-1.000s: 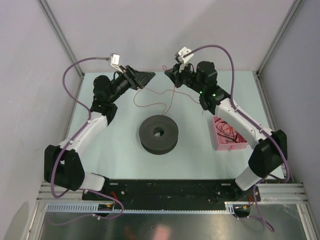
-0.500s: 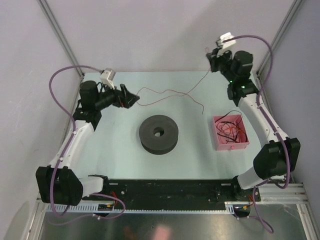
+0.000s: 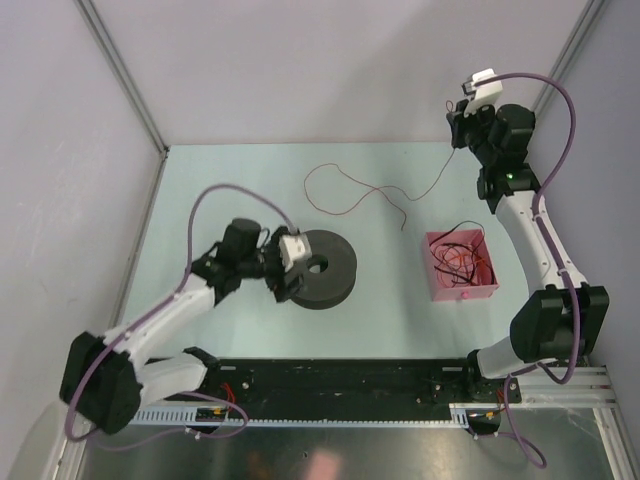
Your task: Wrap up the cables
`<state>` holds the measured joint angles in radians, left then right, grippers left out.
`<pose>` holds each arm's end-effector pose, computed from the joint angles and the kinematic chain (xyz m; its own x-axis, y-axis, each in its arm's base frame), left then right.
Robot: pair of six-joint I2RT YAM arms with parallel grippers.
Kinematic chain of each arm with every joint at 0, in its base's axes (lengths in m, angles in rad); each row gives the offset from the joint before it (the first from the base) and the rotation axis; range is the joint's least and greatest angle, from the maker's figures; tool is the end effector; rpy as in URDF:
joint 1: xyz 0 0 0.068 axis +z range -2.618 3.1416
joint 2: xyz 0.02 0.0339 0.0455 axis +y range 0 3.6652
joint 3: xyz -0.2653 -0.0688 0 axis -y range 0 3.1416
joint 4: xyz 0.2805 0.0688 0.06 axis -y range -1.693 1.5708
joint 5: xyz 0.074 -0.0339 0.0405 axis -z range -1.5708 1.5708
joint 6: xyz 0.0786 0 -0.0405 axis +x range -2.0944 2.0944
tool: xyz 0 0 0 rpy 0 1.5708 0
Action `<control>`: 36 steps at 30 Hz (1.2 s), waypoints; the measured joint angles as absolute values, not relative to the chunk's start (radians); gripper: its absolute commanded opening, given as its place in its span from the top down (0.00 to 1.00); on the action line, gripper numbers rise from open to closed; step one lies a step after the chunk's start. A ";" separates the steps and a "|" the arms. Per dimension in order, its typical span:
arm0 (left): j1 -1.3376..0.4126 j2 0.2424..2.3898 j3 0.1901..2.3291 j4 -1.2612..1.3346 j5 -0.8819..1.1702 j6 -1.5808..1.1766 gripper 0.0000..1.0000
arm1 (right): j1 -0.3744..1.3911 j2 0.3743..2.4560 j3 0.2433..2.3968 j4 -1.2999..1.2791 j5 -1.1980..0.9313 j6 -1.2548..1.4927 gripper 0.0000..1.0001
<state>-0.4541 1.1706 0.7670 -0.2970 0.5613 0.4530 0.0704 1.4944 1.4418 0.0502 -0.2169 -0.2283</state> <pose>0.2563 -0.1717 0.2123 -0.1983 0.5091 -0.8375 0.9162 0.3998 0.0260 0.4315 0.0474 0.4228 0.0618 -0.2172 -0.9742 -0.2766 0.9341 -0.2258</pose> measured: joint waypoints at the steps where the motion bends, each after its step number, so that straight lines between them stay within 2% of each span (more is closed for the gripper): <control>1: -0.485 1.131 0.727 -0.295 0.549 0.508 0.00 | 0.073 1.491 1.436 0.045 -0.222 -0.225 1.00; 7: -0.620 0.889 0.424 -0.108 0.395 0.832 0.01 | 0.103 1.479 1.398 0.012 -0.247 -0.209 1.00; 11: -0.739 0.816 0.254 0.076 0.289 0.979 0.00 | 0.131 1.477 1.370 0.001 -0.260 -0.207 1.00; 18: -0.883 0.884 0.145 0.358 0.156 1.102 0.01 | 0.156 1.471 1.356 -0.012 -0.275 -0.207 1.00; 21: -0.911 0.984 0.143 0.473 0.113 1.127 0.06 | 0.162 1.467 1.353 -0.012 -0.280 -0.206 1.00; 23: -0.922 1.069 0.143 0.556 0.084 1.144 0.12 | 0.165 1.464 1.348 -0.011 -0.283 -0.204 1.00; 26: -0.928 1.192 0.144 0.662 0.033 1.171 0.27 | 0.169 1.463 1.341 -0.012 -0.289 -0.203 1.00; 34: -0.931 1.303 0.172 0.789 -0.059 1.208 0.92 | 0.171 1.462 1.339 -0.045 -0.307 -0.199 1.00; 36: -0.932 1.287 0.200 0.806 -0.088 1.211 0.98 | 0.176 1.462 1.339 -0.049 -0.310 -0.199 1.00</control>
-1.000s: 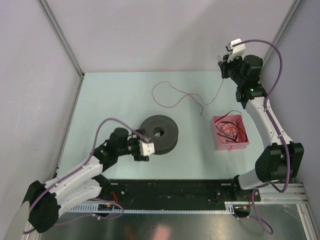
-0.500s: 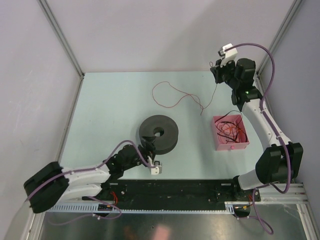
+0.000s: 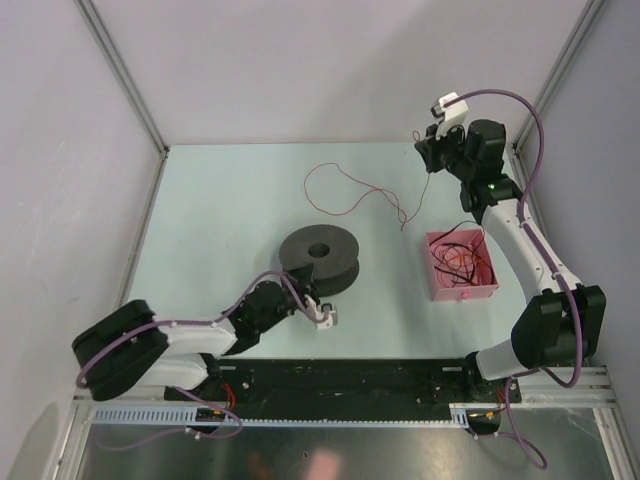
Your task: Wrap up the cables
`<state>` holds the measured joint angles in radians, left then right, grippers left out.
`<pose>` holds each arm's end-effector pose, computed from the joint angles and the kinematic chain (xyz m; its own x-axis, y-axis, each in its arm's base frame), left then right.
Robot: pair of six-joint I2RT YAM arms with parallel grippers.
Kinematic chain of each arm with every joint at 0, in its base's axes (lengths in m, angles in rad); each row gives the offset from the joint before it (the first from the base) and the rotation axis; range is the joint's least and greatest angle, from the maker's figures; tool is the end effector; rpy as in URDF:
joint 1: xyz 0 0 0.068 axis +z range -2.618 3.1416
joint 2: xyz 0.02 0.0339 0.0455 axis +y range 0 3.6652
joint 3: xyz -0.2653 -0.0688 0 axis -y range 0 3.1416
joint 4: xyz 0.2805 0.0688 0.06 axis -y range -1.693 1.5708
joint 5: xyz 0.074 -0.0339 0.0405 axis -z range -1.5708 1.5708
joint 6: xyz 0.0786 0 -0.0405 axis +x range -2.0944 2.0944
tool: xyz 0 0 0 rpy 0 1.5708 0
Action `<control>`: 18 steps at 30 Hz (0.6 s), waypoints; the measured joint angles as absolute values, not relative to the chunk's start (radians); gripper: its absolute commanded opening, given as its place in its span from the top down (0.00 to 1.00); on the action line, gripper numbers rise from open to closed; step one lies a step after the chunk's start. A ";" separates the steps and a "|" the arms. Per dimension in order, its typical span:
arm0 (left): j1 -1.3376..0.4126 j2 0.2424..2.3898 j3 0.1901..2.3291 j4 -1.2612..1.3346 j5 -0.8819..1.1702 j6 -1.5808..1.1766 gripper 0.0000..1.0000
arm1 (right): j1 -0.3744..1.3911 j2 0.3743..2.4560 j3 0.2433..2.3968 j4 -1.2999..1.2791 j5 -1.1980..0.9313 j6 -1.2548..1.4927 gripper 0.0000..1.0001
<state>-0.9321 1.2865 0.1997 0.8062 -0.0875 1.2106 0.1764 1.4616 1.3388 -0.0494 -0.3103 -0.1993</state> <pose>0.1698 -0.2171 0.1056 0.6434 0.6972 -0.3160 0.4188 0.0250 0.9078 0.4127 0.0979 0.3769 -0.0736 -0.2046 -0.9761 -0.4875 0.8612 -0.1438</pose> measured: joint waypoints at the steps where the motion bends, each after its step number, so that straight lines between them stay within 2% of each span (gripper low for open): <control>1: -0.931 1.264 0.220 0.796 -0.102 1.204 0.99 | 0.180 1.461 1.339 -0.051 -0.310 -0.200 1.00; 4: -0.907 1.141 0.321 0.609 -0.086 1.098 1.00 | 0.218 1.451 1.339 -0.060 -0.295 -0.208 1.00; 10: -0.797 0.953 0.586 0.108 0.140 0.813 1.00 | 0.307 1.413 1.339 -0.106 -0.293 -0.231 1.00; 14: -0.724 0.938 0.676 -0.101 0.299 0.699 1.00 | 0.312 1.393 1.339 -0.161 -0.355 -0.268 1.00; 18: -0.640 1.016 0.729 -0.260 0.453 0.656 1.00 | 0.307 1.380 1.339 -0.276 -0.487 -0.360 1.00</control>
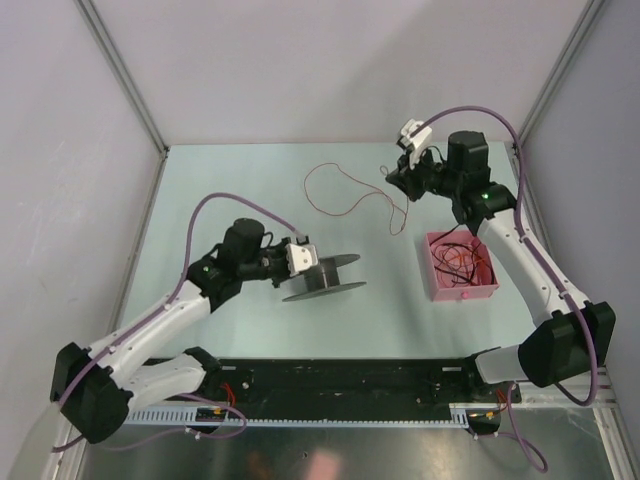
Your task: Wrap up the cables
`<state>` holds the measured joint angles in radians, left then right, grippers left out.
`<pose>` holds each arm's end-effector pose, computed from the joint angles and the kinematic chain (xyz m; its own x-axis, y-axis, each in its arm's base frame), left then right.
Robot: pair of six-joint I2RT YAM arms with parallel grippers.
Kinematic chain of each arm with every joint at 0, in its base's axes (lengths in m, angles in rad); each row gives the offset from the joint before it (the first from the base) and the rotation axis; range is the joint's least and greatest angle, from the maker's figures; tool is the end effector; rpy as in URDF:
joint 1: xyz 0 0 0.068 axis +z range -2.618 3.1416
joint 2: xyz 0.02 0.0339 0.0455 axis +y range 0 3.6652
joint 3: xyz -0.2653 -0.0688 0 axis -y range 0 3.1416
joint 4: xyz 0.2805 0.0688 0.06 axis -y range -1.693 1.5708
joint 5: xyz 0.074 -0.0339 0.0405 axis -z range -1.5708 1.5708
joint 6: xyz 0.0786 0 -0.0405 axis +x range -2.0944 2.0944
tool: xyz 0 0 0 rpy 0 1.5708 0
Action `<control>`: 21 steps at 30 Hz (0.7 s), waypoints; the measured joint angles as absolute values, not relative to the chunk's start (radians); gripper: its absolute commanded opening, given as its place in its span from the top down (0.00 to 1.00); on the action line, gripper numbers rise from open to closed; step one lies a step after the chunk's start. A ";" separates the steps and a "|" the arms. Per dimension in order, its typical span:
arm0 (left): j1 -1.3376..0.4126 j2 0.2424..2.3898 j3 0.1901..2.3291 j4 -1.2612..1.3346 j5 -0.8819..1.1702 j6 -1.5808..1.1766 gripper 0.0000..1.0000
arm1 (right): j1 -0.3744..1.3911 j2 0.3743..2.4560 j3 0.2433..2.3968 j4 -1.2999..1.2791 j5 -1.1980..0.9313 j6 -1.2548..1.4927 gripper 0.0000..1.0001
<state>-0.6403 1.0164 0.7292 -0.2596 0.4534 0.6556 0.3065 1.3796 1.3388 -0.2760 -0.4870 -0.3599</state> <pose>0.2119 -0.2008 0.2419 0.1798 0.5494 -0.8159 0.9178 0.2049 0.3402 0.3594 0.1523 0.3778 -0.0348 -0.3375 -0.9407 -0.7510 0.6299 -0.1982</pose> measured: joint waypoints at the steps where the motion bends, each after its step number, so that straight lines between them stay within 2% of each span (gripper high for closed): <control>1: -0.617 1.034 0.752 -0.279 0.485 0.652 1.00 | 0.309 1.379 1.339 -0.308 -0.519 -0.384 1.00; 6: -0.547 1.108 0.808 -0.330 0.583 0.663 0.97 | 0.374 1.377 1.319 -0.450 -0.614 -0.517 1.00; 9: -0.540 1.132 0.829 -0.341 0.607 0.677 0.85 | 0.443 1.373 1.273 -0.517 -0.643 -0.595 1.00; 13: -0.535 1.134 0.829 -0.363 0.624 0.707 0.61 | 0.516 1.373 1.223 -0.576 -0.659 -0.667 1.00; 18: -0.519 1.163 0.844 -0.404 0.643 0.726 0.40 | 0.567 1.373 1.213 -0.577 -0.664 -0.704 1.00; 21: -0.491 1.198 0.873 -0.416 0.664 0.720 0.33 | 0.584 1.374 1.213 -0.573 -0.665 -0.722 1.00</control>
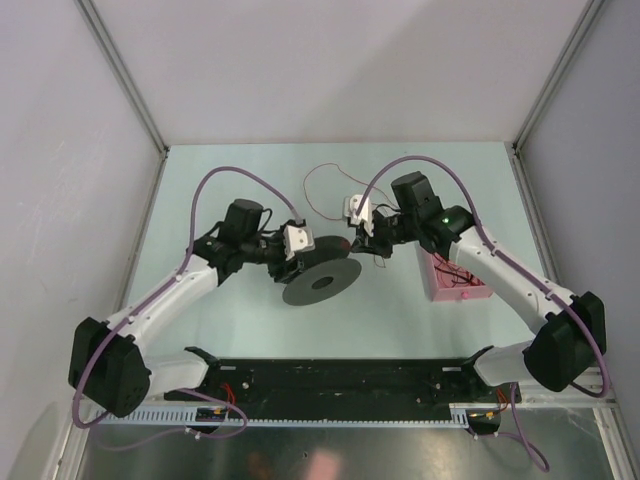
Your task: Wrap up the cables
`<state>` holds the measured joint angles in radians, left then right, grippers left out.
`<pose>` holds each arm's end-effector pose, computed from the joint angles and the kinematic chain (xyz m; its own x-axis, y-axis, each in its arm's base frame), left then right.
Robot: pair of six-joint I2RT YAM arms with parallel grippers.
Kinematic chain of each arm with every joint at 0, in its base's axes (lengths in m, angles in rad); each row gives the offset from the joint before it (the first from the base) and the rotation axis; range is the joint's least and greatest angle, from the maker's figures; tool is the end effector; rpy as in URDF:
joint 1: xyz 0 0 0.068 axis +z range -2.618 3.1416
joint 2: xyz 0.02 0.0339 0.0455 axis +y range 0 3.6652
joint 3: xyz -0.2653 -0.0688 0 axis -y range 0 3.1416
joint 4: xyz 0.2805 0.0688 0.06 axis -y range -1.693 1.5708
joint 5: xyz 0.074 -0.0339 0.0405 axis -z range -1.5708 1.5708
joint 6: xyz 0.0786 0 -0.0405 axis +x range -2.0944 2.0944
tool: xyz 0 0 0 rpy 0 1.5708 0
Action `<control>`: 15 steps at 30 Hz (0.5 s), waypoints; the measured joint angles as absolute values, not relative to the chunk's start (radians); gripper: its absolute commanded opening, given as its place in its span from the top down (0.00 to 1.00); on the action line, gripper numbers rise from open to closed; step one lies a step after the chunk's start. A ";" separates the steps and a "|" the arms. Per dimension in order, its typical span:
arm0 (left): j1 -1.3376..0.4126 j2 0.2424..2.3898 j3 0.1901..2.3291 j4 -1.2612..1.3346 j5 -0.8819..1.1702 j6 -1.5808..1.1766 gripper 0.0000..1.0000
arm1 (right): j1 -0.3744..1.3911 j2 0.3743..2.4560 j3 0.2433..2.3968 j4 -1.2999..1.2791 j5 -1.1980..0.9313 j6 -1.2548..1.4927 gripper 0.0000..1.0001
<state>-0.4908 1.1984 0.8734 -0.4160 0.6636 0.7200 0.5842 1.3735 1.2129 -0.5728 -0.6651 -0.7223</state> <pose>0.2495 -0.1882 0.2362 0.0615 0.5561 -0.8288 0.9730 0.1515 0.1739 0.2697 0.2365 0.2971 0.1208 -0.5438 -0.8305 -0.9817 0.0587 -0.1812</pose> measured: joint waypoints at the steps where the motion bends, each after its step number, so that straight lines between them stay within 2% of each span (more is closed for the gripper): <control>1: -0.479 1.205 0.881 -0.418 0.670 0.716 0.33 | 0.588 1.374 1.213 -0.571 -0.667 -0.729 1.00; 3: -0.459 1.209 0.889 -0.421 0.685 0.715 0.36 | 0.597 1.377 1.213 -0.567 -0.672 -0.739 1.00; 15: -0.424 1.228 0.902 -0.429 0.773 0.771 0.85 | 0.621 1.407 1.213 -0.530 -0.701 -0.756 1.00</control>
